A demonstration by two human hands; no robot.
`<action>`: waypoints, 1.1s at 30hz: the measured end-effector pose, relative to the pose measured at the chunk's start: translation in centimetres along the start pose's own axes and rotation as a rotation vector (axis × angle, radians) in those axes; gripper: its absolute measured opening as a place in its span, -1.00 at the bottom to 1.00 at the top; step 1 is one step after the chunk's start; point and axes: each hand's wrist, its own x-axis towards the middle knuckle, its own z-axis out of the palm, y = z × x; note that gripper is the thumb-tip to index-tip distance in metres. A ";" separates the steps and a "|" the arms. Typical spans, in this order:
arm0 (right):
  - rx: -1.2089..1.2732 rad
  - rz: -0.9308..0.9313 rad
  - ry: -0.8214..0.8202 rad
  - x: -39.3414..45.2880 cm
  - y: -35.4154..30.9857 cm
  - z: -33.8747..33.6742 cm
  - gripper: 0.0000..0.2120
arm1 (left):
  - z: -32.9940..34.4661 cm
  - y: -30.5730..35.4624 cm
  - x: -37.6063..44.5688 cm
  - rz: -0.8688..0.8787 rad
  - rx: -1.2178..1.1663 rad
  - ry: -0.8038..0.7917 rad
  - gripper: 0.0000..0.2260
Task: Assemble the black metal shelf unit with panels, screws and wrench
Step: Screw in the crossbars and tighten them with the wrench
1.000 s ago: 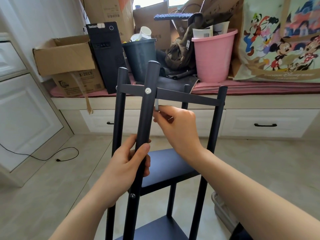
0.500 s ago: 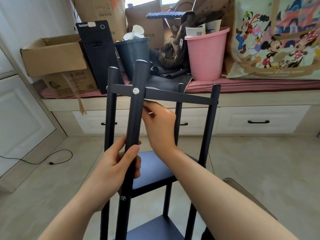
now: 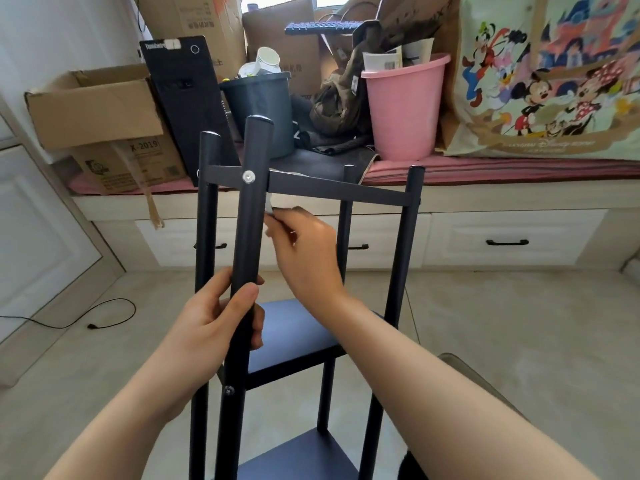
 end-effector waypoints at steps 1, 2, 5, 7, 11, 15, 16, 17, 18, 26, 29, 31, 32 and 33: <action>-0.031 -0.008 -0.043 -0.2 0.3 -0.7 -0.89 | 0.0 0.0 0.0 -0.002 0.003 0.000 -0.77; -0.053 -0.005 -0.089 -0.3 0.6 -1.5 -0.88 | 0.0 0.0 0.1 -0.007 0.005 0.000 -0.74; -0.096 0.104 -0.229 -0.7 1.7 -4.3 -0.85 | 0.0 0.0 0.1 -0.030 0.014 0.007 -0.68; -0.140 0.217 -0.285 -0.8 2.7 -6.2 -0.84 | 0.0 0.0 0.2 -0.037 0.026 0.014 -0.79; -0.286 0.444 -0.344 -1.2 5.4 -9.9 -0.84 | 0.0 0.1 0.2 -0.045 0.029 0.015 -0.89; -0.397 0.586 -0.352 -1.7 7.8 -12.7 -0.82 | 0.0 0.2 0.0 -0.044 0.059 -0.002 -0.94; -0.408 0.597 -0.347 -1.7 8.2 -13.2 -0.83 | 0.1 0.2 -0.1 -0.048 0.064 -0.001 -0.95; -0.403 0.606 -0.332 -1.7 8.6 -13.6 -0.83 | 0.1 0.1 -0.1 -0.050 0.070 0.000 -0.94; -0.380 0.621 -0.310 -1.7 9.0 -13.9 -0.84 | 0.1 0.1 -0.1 -0.050 0.077 -0.001 -0.92; 0.018 0.880 -0.343 -0.8 10.0 -14.8 -0.88 | -0.8 -0.1 0.4 -0.097 -0.019 -0.038 -0.87; 0.079 0.887 -0.339 -0.7 9.9 -14.3 -0.88 | -1.9 -0.4 0.7 -0.126 -0.103 -0.085 -0.81; 0.085 0.884 -0.368 -0.7 9.9 -14.0 -0.88 | -2.7 -0.6 1.0 -0.133 -0.100 -0.099 -0.80; 0.079 0.881 -0.377 -0.7 9.9 -13.9 -0.87 | -2.9 -0.6 1.2 -0.136 -0.091 -0.105 -0.79; 0.075 0.879 -0.376 -0.7 9.8 -13.8 -0.88 | -3.2 -0.6 1.3 -0.138 -0.078 -0.106 -0.78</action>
